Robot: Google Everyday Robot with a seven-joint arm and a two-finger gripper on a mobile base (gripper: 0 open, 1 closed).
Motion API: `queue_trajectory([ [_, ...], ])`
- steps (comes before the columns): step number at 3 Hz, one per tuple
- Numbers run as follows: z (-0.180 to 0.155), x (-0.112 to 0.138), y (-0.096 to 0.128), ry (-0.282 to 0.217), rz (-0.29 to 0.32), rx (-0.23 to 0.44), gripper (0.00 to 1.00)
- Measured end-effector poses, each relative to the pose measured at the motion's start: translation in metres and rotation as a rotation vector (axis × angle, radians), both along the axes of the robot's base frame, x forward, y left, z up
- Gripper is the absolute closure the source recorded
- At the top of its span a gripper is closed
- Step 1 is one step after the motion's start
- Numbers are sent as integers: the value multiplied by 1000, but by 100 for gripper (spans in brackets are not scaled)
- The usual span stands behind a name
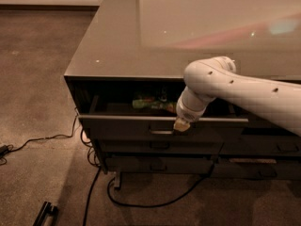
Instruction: Open top drawer
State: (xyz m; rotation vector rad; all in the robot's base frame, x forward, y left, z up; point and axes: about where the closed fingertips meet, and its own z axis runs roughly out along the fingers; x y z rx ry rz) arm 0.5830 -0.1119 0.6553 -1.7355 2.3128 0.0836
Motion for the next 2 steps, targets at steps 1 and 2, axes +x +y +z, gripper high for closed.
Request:
queue_trajectory([
  [1,20,-44,-14,-7,-63,-15,88],
  [2,22,-57,-19,-7,-68,-28,86],
])
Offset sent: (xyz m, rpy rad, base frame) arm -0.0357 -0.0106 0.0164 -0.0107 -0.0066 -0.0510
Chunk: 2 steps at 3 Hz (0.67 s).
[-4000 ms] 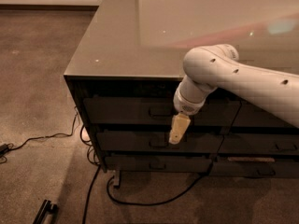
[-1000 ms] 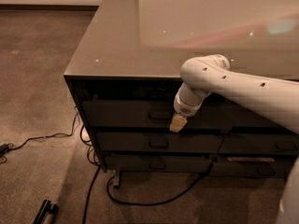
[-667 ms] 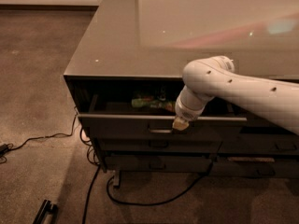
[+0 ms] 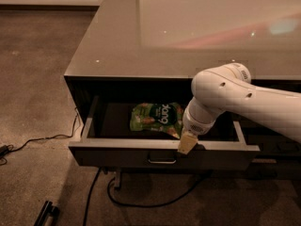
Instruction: Open top drawer
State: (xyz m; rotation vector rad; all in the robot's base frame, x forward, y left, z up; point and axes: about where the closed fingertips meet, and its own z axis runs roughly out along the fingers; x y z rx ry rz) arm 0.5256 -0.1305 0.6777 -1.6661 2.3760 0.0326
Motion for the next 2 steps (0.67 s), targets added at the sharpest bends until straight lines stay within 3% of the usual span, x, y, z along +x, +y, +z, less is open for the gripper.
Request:
queue_trajectory([
  [1,0,-2,-1,0,0,0,48],
  [2,0,-2,0,-3,8,5,16],
])
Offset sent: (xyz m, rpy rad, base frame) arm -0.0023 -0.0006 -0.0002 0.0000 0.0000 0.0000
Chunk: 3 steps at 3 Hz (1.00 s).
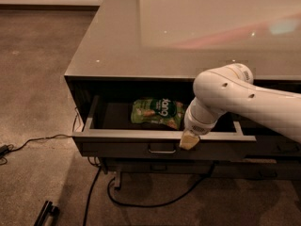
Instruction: Open top drawer
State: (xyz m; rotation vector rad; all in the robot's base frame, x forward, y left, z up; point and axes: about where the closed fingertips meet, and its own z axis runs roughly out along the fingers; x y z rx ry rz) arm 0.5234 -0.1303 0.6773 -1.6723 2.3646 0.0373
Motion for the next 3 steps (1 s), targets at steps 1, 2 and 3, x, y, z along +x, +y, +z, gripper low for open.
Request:
queue_trajectory([
  [1,0,3,7,-15,41,34,0],
  [2,4,12,17,-30,91,75,0],
  [3,0,5,18,-22,113,81,0],
])
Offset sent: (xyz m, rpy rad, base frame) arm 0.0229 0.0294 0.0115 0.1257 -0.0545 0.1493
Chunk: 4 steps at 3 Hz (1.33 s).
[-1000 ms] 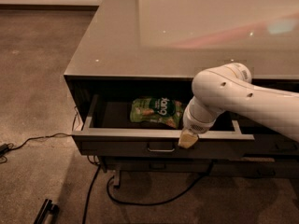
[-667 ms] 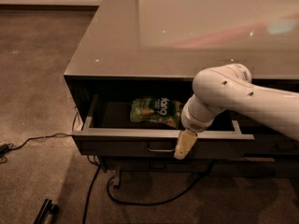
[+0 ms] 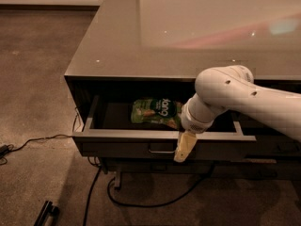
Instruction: Open top drawer
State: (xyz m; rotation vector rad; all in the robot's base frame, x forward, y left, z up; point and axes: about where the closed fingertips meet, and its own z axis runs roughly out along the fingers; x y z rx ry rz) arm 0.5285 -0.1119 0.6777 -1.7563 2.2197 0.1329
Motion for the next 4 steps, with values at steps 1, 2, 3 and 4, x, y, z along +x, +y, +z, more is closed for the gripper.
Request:
queue_trajectory([
  [1,-8,-13,-3,24,19,8,0],
  [2,-19,-26,-11,49,52,11,0],
  [3,-26,-42,-23,78,66,-9,19],
  [4,-26,-62,-34,95,53,-32,42],
])
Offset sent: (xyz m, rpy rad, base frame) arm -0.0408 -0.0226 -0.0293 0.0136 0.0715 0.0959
